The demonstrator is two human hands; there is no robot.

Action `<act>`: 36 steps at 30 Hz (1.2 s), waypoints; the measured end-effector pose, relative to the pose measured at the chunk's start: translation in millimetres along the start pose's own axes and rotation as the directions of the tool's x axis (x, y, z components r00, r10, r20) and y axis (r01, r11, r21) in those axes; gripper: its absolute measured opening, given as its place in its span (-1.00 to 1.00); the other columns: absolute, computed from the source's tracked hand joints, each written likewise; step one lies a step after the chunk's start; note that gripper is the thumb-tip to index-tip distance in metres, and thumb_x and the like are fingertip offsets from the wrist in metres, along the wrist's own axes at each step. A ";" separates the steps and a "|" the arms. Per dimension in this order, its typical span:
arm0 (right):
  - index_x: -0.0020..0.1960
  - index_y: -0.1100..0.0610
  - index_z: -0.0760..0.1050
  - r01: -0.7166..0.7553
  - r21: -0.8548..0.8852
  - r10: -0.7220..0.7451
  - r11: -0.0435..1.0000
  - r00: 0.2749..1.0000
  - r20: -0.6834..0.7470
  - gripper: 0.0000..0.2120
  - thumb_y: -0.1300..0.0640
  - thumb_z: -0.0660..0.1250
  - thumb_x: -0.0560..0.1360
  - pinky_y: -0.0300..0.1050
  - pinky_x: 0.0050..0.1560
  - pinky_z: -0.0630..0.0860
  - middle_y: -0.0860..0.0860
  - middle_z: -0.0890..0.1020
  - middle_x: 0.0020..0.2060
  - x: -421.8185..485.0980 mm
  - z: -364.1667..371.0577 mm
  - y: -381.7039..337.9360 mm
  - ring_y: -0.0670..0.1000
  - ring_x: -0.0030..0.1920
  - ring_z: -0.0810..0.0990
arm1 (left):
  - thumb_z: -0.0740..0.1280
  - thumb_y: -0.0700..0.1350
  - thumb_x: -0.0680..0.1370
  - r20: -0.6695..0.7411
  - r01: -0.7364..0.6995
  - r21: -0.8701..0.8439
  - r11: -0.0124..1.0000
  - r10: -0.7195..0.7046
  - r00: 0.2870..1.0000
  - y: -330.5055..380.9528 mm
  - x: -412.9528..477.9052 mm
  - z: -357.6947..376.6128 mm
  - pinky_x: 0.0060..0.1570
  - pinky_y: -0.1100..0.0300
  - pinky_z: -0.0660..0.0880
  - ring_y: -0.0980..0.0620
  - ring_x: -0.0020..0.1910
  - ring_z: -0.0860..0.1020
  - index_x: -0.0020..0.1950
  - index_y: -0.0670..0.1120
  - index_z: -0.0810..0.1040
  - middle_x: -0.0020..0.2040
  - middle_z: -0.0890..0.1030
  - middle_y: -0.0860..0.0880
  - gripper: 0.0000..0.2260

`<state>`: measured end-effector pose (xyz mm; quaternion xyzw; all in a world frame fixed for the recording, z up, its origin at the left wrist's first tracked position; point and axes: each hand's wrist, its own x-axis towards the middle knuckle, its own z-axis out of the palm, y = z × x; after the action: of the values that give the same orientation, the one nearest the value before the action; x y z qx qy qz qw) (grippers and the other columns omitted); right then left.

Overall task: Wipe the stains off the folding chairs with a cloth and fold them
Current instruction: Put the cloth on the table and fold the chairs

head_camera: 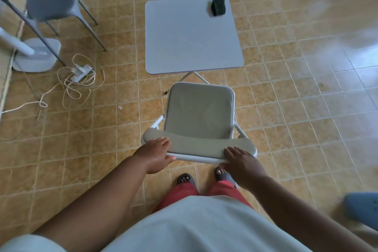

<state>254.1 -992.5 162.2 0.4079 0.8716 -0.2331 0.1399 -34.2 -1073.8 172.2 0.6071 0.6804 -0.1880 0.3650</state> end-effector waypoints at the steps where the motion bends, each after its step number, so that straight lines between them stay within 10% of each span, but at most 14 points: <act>1: 0.12 0.17 0.48 0.008 -0.009 -0.008 1.000 1.000 -0.008 -0.63 -0.11 0.28 0.50 0.03 0.17 0.50 0.07 0.60 0.07 1.6 -0.5 0.8 0.14 0.15 0.54 | 0.06 0.21 0.64 -0.002 -0.002 -0.004 1.000 0.002 1.000 0.0 0.8 -1.9 0.54 0.06 0.00 -0.02 0.58 0.03 0.58 -0.13 0.06 0.61 0.06 -0.08 -0.37; 15: 0.13 0.23 0.50 0.043 -0.034 -0.044 0.998 0.999 -0.028 -0.64 -0.03 0.34 0.50 0.13 0.22 0.46 0.15 0.61 0.10 67.5 -56.3 49.2 0.19 0.16 0.54 | 0.10 0.19 0.63 -0.102 0.064 -0.107 0.992 -0.075 0.992 24.9 48.6 -41.6 0.25 0.01 0.35 -0.11 0.30 0.40 0.29 -0.10 0.38 0.34 0.44 -0.10 -0.58; 36: 0.22 0.13 0.38 0.040 -0.056 -0.041 0.998 0.999 -0.017 -0.61 -0.13 0.18 0.56 0.15 0.35 0.33 0.07 0.51 0.23 116.3 -78.6 74.9 0.15 0.32 0.39 | 0.06 0.18 0.65 -0.154 0.139 -0.158 0.978 -0.163 0.975 28.4 84.7 -70.5 0.51 -0.07 0.08 -0.11 0.57 0.06 0.51 -0.15 0.18 0.56 0.19 -0.10 -0.45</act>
<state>235.0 -834.6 156.8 0.3883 0.8869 -0.2081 0.1387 -25.5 -960.7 162.9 0.5387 0.7645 -0.1137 0.3353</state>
